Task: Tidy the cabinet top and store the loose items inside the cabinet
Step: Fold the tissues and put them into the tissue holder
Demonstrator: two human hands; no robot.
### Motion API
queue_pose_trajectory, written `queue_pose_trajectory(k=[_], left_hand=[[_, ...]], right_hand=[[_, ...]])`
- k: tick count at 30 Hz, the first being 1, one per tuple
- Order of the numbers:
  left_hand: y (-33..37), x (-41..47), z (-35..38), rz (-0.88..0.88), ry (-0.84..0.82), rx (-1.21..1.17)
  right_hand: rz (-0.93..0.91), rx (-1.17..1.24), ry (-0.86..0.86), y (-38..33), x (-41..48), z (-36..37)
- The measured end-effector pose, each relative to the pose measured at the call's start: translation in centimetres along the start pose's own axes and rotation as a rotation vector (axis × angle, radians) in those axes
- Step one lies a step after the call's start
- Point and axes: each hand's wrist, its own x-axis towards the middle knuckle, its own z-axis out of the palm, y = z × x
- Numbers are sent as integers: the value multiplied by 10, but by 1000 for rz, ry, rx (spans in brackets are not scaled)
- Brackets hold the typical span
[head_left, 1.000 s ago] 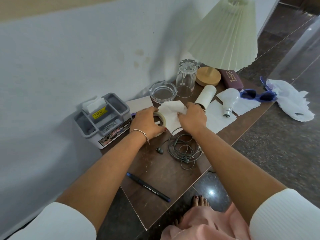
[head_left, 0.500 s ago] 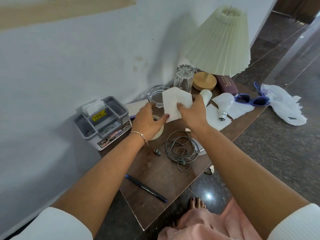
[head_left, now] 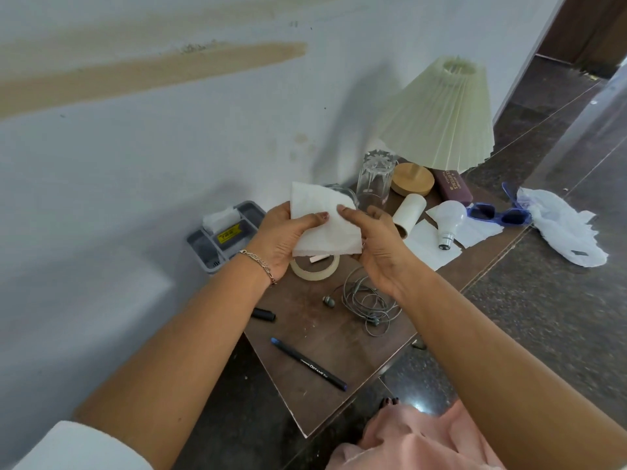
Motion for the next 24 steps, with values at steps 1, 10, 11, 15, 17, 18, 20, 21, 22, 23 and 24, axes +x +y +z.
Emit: queue_pose_trajectory(k=[1, 10, 11, 15, 17, 18, 20, 21, 22, 23, 24], left_hand=[[2, -3, -4, -20, -15, -14], [-2, -19, -34, -7, -30, 31], [-6, -21, -36, 1, -22, 48], [-16, -27, -43, -14, -27, 17], [-16, -29, -46, -35, -48, -31], [-15, -30, -47, -42, -64, -58], [-12, -31, -49, -29, -92, -97], [-11, -31, -51, -15, -98, -109], [-9, -31, -53, -1, -98, -112], [-9, -31, -55, 10, -90, -106], [-9, -31, -59, 21, -76, -96]], right_hand=[[19, 24, -18, -1, -1, 2], [-103, -141, 31, 10, -5, 28], [-153, -206, 72, 13, -5, 31], [-316, -367, 150, 21, -8, 43], [-358, -427, 140, 21, -9, 50], [-369, -443, 116, 21, -11, 54], [-380, -469, 41, 21, -14, 63], [-387, -496, -4, 21, -15, 67], [-396, -530, -50, 22, -17, 72], [-402, -558, -91, 23, -18, 76], [-405, -571, -122, 24, -19, 79]])
